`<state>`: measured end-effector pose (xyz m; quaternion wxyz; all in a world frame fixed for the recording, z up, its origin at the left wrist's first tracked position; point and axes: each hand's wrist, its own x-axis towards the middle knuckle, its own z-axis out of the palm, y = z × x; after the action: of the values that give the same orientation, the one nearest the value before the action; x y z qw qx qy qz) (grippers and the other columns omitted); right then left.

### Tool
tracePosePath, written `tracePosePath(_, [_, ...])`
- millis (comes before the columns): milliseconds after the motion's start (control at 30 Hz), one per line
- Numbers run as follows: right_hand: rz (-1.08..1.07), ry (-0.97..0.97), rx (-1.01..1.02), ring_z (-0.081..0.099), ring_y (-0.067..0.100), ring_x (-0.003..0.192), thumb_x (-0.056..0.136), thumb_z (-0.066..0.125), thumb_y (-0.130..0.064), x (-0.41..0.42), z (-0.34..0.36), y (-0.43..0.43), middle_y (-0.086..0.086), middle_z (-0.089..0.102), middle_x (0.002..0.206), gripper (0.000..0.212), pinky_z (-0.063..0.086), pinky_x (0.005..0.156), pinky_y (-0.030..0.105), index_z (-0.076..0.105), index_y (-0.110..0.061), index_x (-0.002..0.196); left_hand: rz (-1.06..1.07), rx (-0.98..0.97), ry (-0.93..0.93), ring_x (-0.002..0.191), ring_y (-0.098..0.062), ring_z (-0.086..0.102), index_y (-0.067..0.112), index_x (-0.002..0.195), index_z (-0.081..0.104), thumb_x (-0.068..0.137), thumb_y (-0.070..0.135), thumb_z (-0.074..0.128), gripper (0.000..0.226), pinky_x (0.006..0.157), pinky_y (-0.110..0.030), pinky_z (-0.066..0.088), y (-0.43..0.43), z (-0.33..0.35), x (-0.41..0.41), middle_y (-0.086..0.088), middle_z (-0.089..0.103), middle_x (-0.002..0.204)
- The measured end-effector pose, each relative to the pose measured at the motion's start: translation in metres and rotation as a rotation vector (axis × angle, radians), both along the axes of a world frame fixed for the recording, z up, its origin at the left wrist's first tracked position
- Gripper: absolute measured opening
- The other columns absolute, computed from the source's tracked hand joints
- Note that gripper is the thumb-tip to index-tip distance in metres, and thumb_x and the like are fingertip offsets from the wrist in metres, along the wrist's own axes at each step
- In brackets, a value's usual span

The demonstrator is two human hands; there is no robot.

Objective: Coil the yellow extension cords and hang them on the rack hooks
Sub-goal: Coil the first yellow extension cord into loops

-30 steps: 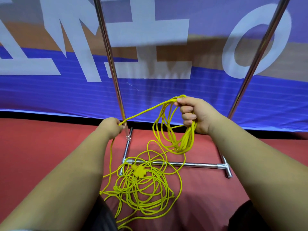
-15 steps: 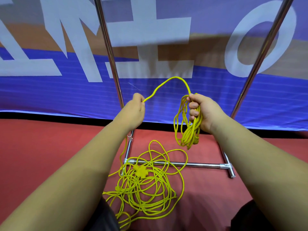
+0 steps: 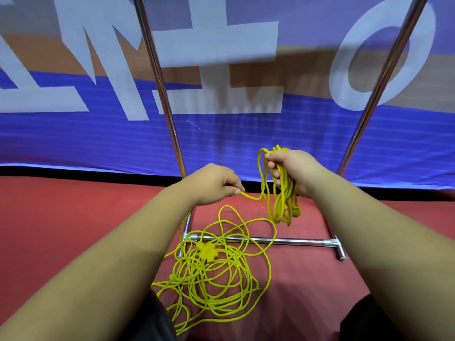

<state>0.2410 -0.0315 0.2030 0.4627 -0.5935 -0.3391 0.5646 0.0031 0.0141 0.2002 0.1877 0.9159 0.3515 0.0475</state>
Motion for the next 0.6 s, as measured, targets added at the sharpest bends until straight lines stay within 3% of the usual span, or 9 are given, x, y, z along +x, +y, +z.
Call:
tracePosePath(133, [0.124,-0.092,-0.081,0.063,0.012,0.055,0.101,0.064,-0.024,-0.008,-0.005,-0.003,0.005,0.082,0.093,0.014,0.049,0.048,0.026,0.068,-0.012,0.108,0.08,0.005,-0.172,0.092,0.001,0.066,0.031,0.104,0.079,0.091,0.031,0.078,0.013,0.079,-0.012,0.048,-0.008,0.007,0.004,0.015,0.076,0.097])
tracePosePath(300, [0.307,-0.167,-0.148,0.051,0.01,0.051,0.1,0.064,-0.024,-0.02,-0.004,-0.01,0.006,0.082,0.098,0.024,0.043,0.045,0.024,0.073,-0.006,0.114,0.243,0.0,-0.366,0.08,0.0,0.065,0.03,0.091,0.067,0.087,0.032,0.082,0.016,0.066,-0.012,0.046,-0.008,0.009,0.001,0.012,0.073,0.083])
tracePosePath(400, [0.346,-0.169,-0.109,0.045,0.01,0.051,0.098,0.071,-0.031,-0.024,-0.002,-0.012,0.002,0.077,0.089,0.021,0.039,0.045,0.023,0.076,-0.013,0.109,0.299,-0.02,-0.321,0.071,-0.002,0.062,0.028,0.087,0.065,0.086,0.041,0.081,0.021,0.061,-0.017,0.046,-0.004,0.006,-0.007,0.008,0.072,0.081])
tracePosePath(500, [0.353,-0.131,-0.042,0.041,0.012,0.051,0.093,0.078,-0.028,-0.028,0.002,-0.012,0.003,0.07,0.081,0.013,0.034,0.045,0.024,0.075,-0.016,0.092,0.297,-0.123,-0.312,0.072,-0.003,0.067,0.025,0.087,0.067,0.089,0.039,0.079,0.019,0.067,-0.025,0.051,0.0,0.003,-0.015,0.005,0.074,0.078])
tracePosePath(600, [0.316,-0.123,-0.002,0.039,0.012,0.049,0.093,0.075,-0.022,-0.032,0.005,-0.012,0.002,0.065,0.075,0.014,0.031,0.045,0.024,0.073,-0.016,0.08,0.261,-0.183,-0.291,0.065,0.003,0.061,0.024,0.092,0.068,0.093,0.031,0.077,0.011,0.06,-0.015,0.047,0.004,0.002,-0.02,0.006,0.073,0.08])
